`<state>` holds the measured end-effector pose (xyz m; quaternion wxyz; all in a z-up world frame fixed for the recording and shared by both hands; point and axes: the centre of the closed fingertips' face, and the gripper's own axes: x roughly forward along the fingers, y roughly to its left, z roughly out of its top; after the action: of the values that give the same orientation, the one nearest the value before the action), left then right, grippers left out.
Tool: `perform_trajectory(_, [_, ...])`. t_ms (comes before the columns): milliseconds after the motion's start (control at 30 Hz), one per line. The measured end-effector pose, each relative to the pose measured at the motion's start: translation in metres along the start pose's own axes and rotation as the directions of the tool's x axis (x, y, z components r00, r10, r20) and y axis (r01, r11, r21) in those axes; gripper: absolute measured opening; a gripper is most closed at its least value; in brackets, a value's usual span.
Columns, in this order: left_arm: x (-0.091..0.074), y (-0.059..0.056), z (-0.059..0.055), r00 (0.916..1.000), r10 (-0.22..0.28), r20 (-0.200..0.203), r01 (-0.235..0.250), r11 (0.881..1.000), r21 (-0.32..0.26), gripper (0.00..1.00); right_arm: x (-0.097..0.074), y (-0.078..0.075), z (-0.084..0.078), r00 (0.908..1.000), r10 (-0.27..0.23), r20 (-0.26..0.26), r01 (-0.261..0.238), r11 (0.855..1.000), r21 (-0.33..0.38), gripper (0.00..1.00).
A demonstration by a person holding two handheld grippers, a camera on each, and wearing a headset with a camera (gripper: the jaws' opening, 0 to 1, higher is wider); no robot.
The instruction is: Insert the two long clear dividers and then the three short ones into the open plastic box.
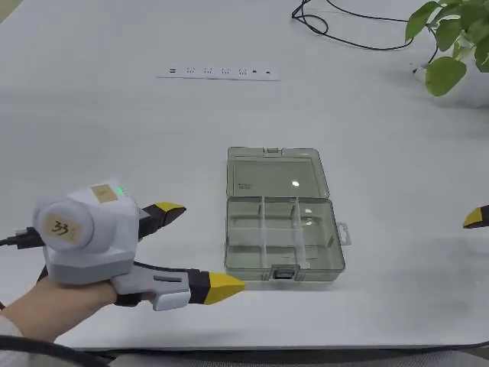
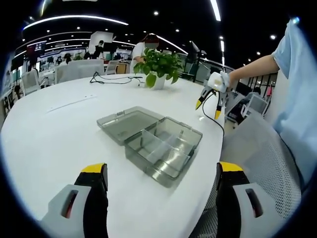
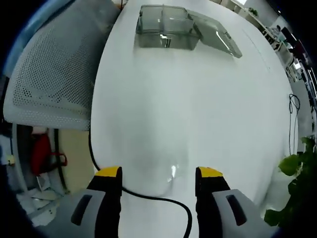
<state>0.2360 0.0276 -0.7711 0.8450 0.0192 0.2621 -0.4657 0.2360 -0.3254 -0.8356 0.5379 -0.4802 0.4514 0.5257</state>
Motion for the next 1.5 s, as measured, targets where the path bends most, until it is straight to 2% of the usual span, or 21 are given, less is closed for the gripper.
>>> perform_trajectory(100, [-0.001, 0.000, -0.002, 1.0000, 0.007, -0.002, -0.007, 1.000, -0.009, 0.92, 0.003, -0.001, 0.002, 0.9994, 0.005, -0.035, -0.009, 0.995, -0.096, 0.55])
perform_trajectory(267, [-0.001, 0.001, -0.004, 0.9999, 0.010, -0.005, -0.010, 1.000, -0.015, 0.92, 0.007, 0.001, 0.003, 0.9974, 0.033, -0.063, -0.044, 0.983, -0.176, 0.49])
perform_trajectory(367, [-0.001, 0.001, -0.004, 0.9999, 0.015, -0.005, -0.015, 1.000, -0.020, 0.92, 0.009, 0.004, -0.003, 0.9912, 0.050, -0.123, -0.080, 0.962, -0.261, 0.45])
perform_trajectory(400, [-0.001, 0.001, -0.004, 0.9999, 0.016, -0.005, -0.016, 1.000, -0.022, 0.92, 0.010, 0.006, -0.002, 0.9913, 0.057, -0.118, -0.088, 0.958, -0.274, 0.44])
perform_trajectory(467, [-0.001, 0.001, -0.004, 0.9999, 0.015, -0.006, -0.015, 1.000, -0.024, 0.92, 0.010, 0.004, -0.002, 0.9917, 0.053, -0.117, -0.083, 0.959, -0.272, 0.43])
perform_trajectory(533, [-0.001, 0.001, -0.006, 0.9999, 0.014, -0.010, -0.014, 1.000, -0.023, 0.92, 0.011, 0.001, -0.005, 0.9891, 0.045, -0.140, -0.088, 0.943, -0.319, 0.41])
perform_trajectory(600, [-0.001, 0.001, -0.006, 0.9998, 0.013, -0.012, -0.013, 1.000, -0.023, 0.92, 0.013, 0.003, -0.007, 0.9863, 0.059, -0.154, -0.108, 0.938, -0.330, 0.40])
perform_trajectory(833, [-0.002, 0.002, -0.006, 0.9998, 0.013, -0.016, -0.014, 1.000, -0.024, 0.92, 0.015, -0.001, -0.004, 0.9880, 0.064, -0.140, -0.108, 0.938, -0.328, 0.36])
perform_trajectory(1067, [-0.001, 0.004, -0.006, 0.9998, 0.013, -0.017, -0.013, 0.999, -0.030, 0.92, 0.015, -0.004, -0.003, 0.9919, 0.058, -0.113, -0.088, 0.954, -0.286, 0.35])
perform_trajectory(1133, [0.000, 0.003, -0.007, 0.9998, 0.010, -0.018, -0.010, 0.999, -0.033, 0.92, 0.014, -0.004, -0.002, 0.9942, 0.055, -0.092, -0.075, 0.972, -0.223, 0.34])
perform_trajectory(1200, [0.001, 0.002, -0.007, 0.9998, 0.006, -0.020, -0.007, 0.999, -0.033, 0.92, 0.014, -0.008, 0.004, 0.9983, 0.040, -0.043, -0.046, 0.988, -0.147, 0.34])
perform_trajectory(1233, [0.001, 0.002, -0.007, 0.9998, 0.005, -0.021, -0.006, 0.999, -0.033, 0.92, 0.014, -0.010, 0.004, 0.9986, 0.035, -0.040, -0.039, 0.994, -0.105, 0.34])
perform_trajectory(1300, [0.002, 0.001, -0.008, 0.9998, 0.002, -0.021, -0.003, 0.999, -0.034, 0.92, 0.014, -0.013, 0.005, 0.9992, 0.029, -0.027, -0.030, 0.999, -0.033, 0.33])
perform_trajectory(1367, [0.003, 0.001, -0.008, 0.9998, 0.000, -0.021, 0.000, 0.999, -0.034, 0.92, 0.013, -0.017, 0.007, 0.9999, 0.011, -0.013, -0.011, 1.000, -0.004, 0.33])
perform_trajectory(1500, [0.003, 0.002, -0.006, 0.9999, 0.001, -0.017, -0.001, 0.999, -0.034, 0.92, 0.013, -0.024, 0.005, 0.9994, -0.018, -0.031, 0.020, 0.996, 0.086, 0.28])
